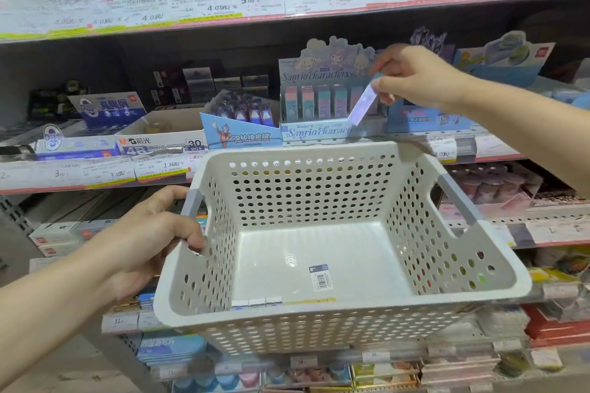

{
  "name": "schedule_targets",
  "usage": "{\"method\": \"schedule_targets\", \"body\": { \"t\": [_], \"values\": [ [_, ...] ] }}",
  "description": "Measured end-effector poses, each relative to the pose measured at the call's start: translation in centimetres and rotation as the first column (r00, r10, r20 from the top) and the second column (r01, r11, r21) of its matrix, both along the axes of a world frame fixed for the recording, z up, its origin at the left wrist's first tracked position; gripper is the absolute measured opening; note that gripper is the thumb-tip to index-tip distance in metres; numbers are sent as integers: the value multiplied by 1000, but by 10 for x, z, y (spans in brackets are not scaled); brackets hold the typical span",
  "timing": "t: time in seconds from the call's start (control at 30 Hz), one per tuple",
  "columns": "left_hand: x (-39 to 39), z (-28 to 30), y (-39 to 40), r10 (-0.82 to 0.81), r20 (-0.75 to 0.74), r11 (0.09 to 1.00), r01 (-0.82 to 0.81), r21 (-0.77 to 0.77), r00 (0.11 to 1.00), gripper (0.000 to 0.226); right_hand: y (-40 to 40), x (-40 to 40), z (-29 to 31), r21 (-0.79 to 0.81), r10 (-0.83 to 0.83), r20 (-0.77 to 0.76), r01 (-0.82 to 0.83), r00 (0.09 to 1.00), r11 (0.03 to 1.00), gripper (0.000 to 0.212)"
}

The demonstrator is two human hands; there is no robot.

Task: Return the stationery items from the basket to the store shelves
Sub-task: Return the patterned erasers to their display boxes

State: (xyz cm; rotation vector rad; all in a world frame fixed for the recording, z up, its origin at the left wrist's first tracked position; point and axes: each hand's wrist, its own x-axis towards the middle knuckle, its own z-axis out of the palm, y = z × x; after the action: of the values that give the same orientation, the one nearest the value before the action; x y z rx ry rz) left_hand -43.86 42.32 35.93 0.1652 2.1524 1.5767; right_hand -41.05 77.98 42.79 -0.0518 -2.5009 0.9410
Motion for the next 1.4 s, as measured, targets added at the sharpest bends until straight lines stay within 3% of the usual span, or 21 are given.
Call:
{"method": "schedule_targets", "body": {
  "t": [0.1, 0.37, 0.73, 0.87, 1.07, 1.2, 1.4],
  "values": [
    [2, 0, 0, 8, 5, 1000, -8, 7, 1000, 48, 8, -6, 2, 114, -83, -74, 91, 994, 989, 17],
    [6, 0, 0, 18, -11, 1000, -18, 25, 1000, 47, 11, -21, 2, 296, -49, -156, 94, 987, 951, 21],
    [17, 4, 3, 3, -8, 1000, -3, 5, 1000, 60, 9, -32, 5, 341, 29, -129, 17, 991, 940, 21],
    [17, 1, 4, 27, -2, 999, -27, -27, 1000, 47, 9, -27, 4, 369, 53, -139, 2, 989, 929, 22],
    [17, -3, 6, 36, 4, 999, -36, -19, 999, 47, 8, -19, 2, 386, 98, -144, -35, 985, 922, 24],
    [20, -1, 8, 19, -5, 1000, -19, -25, 1000, 59, 3, -20, 1, 412, 131, -134, -65, 982, 909, 21],
    [20, -3, 6, 42, 5, 999, -42, 11, 999, 59, 6, -30, -9, 406, 68, -119, -14, 991, 914, 20]
  ]
}}
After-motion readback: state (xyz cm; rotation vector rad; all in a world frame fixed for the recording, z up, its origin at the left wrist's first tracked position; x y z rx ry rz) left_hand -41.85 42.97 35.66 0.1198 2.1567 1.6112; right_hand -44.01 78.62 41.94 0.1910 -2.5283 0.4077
